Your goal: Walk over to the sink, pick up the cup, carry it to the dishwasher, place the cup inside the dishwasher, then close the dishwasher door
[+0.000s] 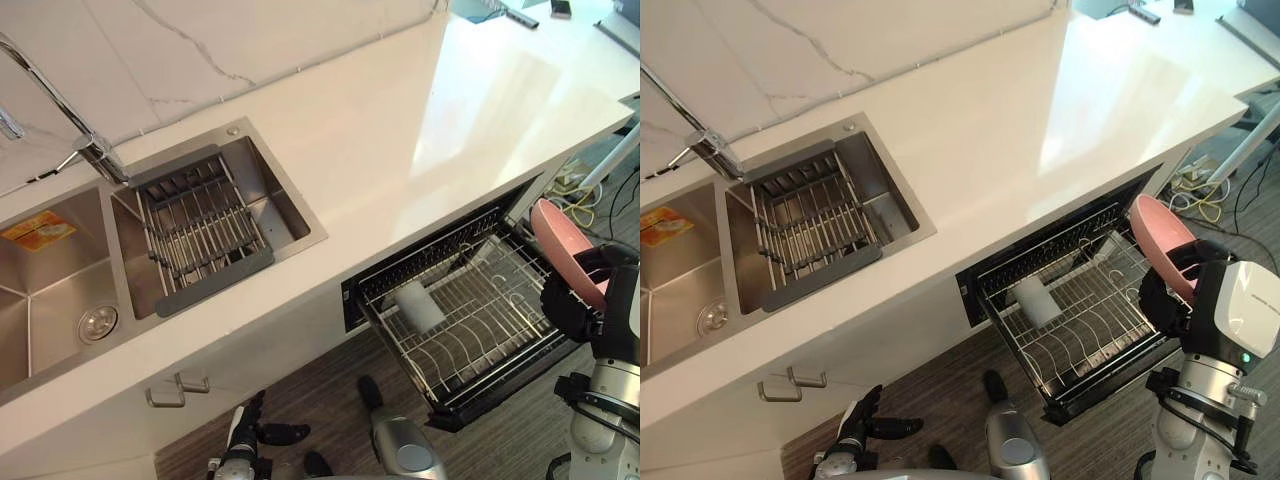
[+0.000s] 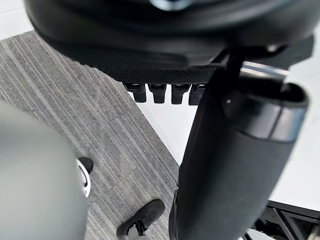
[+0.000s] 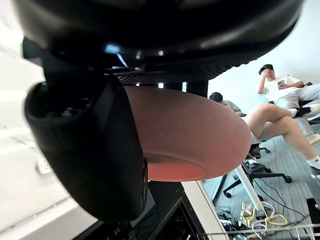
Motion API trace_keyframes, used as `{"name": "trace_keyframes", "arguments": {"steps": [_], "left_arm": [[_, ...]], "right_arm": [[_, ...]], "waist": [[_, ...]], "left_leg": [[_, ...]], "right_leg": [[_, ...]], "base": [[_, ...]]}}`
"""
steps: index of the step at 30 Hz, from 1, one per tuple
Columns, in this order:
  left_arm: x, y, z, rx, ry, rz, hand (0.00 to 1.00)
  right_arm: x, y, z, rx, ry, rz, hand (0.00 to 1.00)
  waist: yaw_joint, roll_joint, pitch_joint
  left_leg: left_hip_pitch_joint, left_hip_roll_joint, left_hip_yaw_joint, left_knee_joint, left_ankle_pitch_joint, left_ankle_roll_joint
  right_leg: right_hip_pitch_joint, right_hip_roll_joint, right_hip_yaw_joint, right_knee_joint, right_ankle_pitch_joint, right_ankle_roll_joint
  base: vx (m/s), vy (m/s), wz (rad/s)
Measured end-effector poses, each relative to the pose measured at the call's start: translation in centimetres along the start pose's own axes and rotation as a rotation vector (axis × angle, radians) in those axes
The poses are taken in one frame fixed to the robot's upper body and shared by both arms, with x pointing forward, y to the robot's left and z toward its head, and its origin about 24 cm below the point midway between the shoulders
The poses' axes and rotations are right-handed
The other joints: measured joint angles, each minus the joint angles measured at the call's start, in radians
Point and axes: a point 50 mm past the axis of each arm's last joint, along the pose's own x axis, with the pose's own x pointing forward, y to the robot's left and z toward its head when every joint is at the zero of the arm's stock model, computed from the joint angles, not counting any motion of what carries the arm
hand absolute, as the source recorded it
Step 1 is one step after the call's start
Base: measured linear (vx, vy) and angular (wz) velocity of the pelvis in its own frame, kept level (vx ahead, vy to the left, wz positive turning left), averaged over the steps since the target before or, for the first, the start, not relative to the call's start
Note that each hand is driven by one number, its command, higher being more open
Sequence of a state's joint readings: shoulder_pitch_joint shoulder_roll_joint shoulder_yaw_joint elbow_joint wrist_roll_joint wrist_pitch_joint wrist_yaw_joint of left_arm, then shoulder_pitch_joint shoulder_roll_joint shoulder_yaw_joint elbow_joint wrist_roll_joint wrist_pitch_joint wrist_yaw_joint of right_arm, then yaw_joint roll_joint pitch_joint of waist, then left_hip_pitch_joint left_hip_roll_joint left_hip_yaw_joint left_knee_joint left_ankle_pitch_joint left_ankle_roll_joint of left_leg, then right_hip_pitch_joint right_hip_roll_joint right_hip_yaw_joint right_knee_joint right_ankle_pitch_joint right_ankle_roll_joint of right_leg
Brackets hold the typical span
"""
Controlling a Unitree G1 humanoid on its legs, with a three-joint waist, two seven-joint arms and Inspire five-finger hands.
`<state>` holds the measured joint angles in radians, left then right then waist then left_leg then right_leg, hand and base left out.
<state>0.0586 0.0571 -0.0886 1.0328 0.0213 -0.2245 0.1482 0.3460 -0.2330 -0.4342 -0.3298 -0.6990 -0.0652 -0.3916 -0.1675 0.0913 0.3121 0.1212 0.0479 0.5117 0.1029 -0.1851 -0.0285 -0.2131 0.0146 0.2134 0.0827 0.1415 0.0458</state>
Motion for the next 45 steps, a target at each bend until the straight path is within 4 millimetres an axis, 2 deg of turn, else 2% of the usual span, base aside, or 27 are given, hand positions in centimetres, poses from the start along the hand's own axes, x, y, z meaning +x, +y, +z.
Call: {"name": "trace_keyframes", "arguments": {"steps": [9,11,14,19,23,31,38,45], "left_arm": [[0.5,0.1,1.7,0.003,-0.061,0.004,1.0],[0.6,0.0,2.1,0.006,-0.077,0.0,1.0],[0.8,-0.2,2.8,0.019,-0.096,-0.01,1.0],[1.0,-0.4,3.4,0.035,-0.122,-0.024,1.0],[1.1,-0.6,3.9,0.033,-0.135,-0.029,1.0],[1.2,-0.7,4.4,0.016,-0.152,-0.028,1.0],[1.5,-0.8,5.1,0.014,-0.168,-0.029,1.0],[1.5,-0.8,5.3,0.012,-0.173,-0.016,1.0]], "right_arm": [[1.6,2.7,-0.9,0.037,0.077,0.028,0.0],[2.2,3.2,-1.3,0.053,0.095,0.039,0.0],[3.3,4.0,-1.3,0.072,0.097,0.05,0.0],[4.9,5.9,-0.2,0.129,0.081,0.089,0.0],[5.4,7.6,0.6,0.149,0.068,0.155,0.0],[7.1,9.3,2.4,0.165,0.022,0.206,0.0],[8.3,9.7,2.8,0.157,0.032,0.201,0.0],[8.2,10.1,1.6,0.121,0.103,0.188,0.0]], "waist": [[-0.011,0.0,0.093],[-0.012,0.014,0.107],[-0.013,0.021,0.133],[-0.007,0.027,0.15],[0.012,0.041,0.159],[0.031,0.051,0.165],[0.062,0.054,0.166],[0.072,0.055,0.167]], "left_leg": [[-0.081,0.009,0.024,0.096,-0.042,0.013],[-0.102,0.012,0.037,0.119,-0.056,0.016],[-0.113,0.012,0.05,0.133,-0.064,0.02],[-0.133,0.01,0.048,0.146,-0.068,0.024],[-0.164,0.008,0.043,0.153,-0.07,0.026],[-0.209,0.007,0.013,0.176,-0.071,0.031],[-0.248,0.005,-0.03,0.192,-0.069,0.034],[-0.258,0.003,-0.044,0.2,-0.07,0.038]], "right_leg": [[-0.072,-0.001,0.027,0.04,0.0,0.008],[-0.092,-0.001,0.034,0.045,0.002,0.01],[-0.107,-0.003,0.04,0.053,0.004,0.014],[-0.125,-0.006,0.039,0.059,0.01,0.023],[-0.151,-0.012,0.036,0.063,0.01,0.023],[-0.175,-0.029,0.009,0.065,0.015,0.029],[-0.188,-0.047,-0.028,0.066,0.018,0.028],[-0.193,-0.053,-0.039,0.075,0.016,0.03]], "base": [[0.0,0.012,-0.08],[0.02,0.038,-0.19],[0.05,0.044,-0.13],[0.05,0.027,0.01],[0.01,0.003,0.03],[0.02,0.007,0.12],[0.02,-0.001,0.17],[0.02,-0.002,0.06]]}}
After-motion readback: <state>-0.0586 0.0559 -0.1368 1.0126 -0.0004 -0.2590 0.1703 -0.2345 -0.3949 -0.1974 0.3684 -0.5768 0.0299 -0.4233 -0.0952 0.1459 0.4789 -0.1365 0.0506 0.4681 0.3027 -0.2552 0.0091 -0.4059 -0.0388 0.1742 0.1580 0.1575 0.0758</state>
